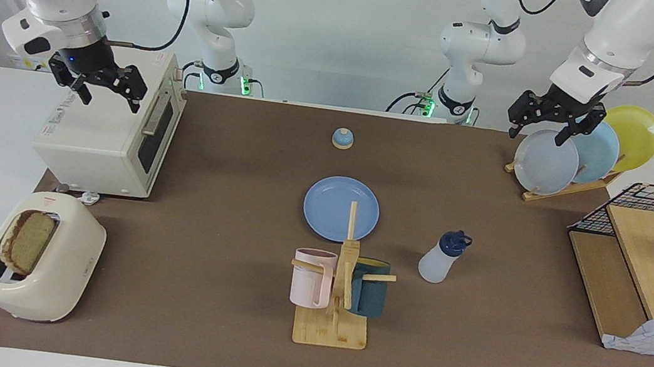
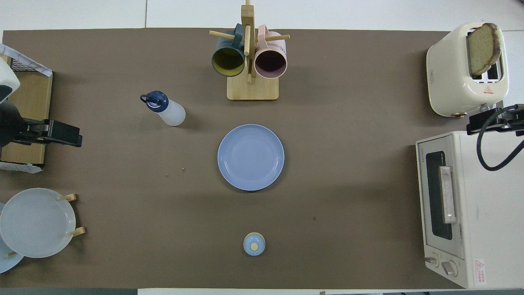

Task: Put bread on plate and add seasoning
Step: 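Reach the left gripper toward the blue-capped white bottle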

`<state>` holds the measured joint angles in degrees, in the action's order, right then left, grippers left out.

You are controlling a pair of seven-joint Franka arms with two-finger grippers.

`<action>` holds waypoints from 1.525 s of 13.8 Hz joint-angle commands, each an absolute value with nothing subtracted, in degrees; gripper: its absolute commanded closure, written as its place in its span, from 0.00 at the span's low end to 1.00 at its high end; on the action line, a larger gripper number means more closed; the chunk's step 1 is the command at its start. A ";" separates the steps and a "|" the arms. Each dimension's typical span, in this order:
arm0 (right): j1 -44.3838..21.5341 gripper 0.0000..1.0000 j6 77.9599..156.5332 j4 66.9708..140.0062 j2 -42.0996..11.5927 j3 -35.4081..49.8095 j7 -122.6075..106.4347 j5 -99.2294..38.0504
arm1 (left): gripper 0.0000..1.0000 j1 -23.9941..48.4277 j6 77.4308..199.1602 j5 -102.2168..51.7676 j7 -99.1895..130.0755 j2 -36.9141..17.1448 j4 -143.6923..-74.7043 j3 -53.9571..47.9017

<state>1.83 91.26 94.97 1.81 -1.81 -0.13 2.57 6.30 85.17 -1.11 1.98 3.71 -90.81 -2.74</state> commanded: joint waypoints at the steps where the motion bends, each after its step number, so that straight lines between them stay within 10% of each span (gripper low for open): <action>1: 2.46 0.00 91.49 95.54 2.29 -1.67 -0.97 0.97 | 0.00 6.15 85.78 -0.35 1.75 4.65 -91.67 -2.64; 13: 2.37 0.00 91.32 95.54 2.29 -1.67 -0.97 0.97 | 0.00 8.86 87.86 0.53 1.58 8.70 -97.81 -3.87; 21: 3.24 0.00 106.11 100.00 2.90 -1.76 -5.36 1.14 | 0.00 15.81 110.52 0.53 5.25 19.05 -119.74 -4.04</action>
<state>1.83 98.74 96.55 1.79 -1.73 -2.68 2.57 13.57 104.12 -0.59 2.56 12.75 -110.12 -4.40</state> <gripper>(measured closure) 0.000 0.000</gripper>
